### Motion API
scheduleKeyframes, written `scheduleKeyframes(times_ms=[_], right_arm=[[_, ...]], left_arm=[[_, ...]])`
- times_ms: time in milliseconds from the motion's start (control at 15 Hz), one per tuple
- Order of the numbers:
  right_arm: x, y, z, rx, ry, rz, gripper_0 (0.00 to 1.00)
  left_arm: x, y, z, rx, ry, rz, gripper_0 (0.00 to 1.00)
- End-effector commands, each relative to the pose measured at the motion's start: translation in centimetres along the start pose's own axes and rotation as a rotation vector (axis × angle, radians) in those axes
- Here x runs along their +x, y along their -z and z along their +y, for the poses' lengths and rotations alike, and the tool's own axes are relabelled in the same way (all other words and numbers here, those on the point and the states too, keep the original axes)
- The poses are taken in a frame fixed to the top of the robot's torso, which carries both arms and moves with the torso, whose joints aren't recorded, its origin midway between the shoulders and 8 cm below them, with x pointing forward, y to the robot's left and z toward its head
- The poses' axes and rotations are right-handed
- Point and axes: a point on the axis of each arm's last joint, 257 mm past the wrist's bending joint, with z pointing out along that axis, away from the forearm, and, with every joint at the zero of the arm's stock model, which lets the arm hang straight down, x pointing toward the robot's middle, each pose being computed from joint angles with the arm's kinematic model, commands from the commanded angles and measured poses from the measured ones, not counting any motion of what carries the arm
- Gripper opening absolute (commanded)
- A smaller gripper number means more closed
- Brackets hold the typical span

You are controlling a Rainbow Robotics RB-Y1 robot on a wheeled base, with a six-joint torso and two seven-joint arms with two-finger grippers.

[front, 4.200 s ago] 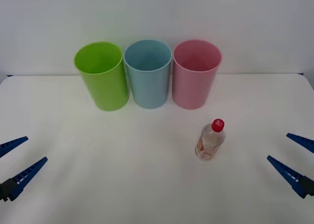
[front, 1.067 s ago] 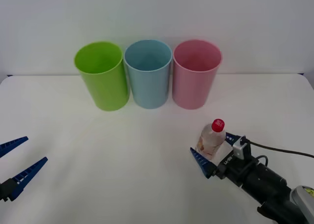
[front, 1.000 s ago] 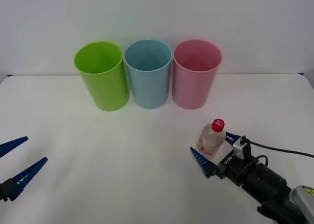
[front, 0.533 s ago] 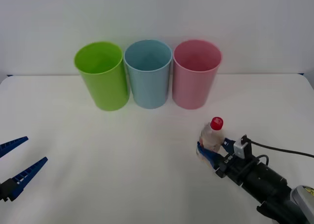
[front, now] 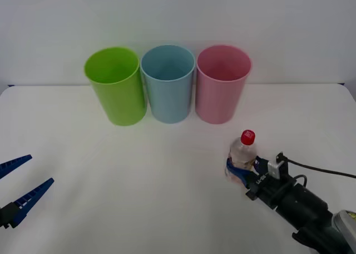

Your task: Grasp the object on the table and drop it into the matching bin: aluminum can to the light blue bin, PET bottle to the pink bin.

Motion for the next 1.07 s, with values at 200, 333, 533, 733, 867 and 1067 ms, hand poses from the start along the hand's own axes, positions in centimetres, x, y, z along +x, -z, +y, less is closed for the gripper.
scheduleKeyframes(times_ms=[200, 333, 533, 733, 867, 1067], right_arm=[[-3.4, 1.5, -1.0, -0.045, 0.005, -0.082, 0.00], [-6.0, 1.8, -0.8, -0.075, 0.019, -0.132, 0.00], [-10.8, 3.0, 0.4, -0.121, -0.002, -0.201, 0.00], [-15.1, 3.9, 1.8, -0.121, -0.012, -0.249, 0.00], [-17.8, 3.8, 2.2, -0.115, 0.003, -0.268, 0.00], [-21.6, 3.5, 1.8, -0.095, 0.018, -0.296, 0.00]], left_arm=[[0.0, 0.0, 0.0, 0.000, 0.000, 0.000, 1.00], [0.0, 0.0, 0.0, 0.000, 0.000, 0.000, 1.00], [0.0, 0.0, 0.0, 0.000, 0.000, 0.000, 1.00], [0.0, 0.0, 0.0, 0.000, 0.000, 0.000, 1.00], [0.0, 0.0, 0.0, 0.000, 0.000, 0.000, 1.00], [0.0, 0.0, 0.0, 0.000, 0.000, 0.000, 1.00]])
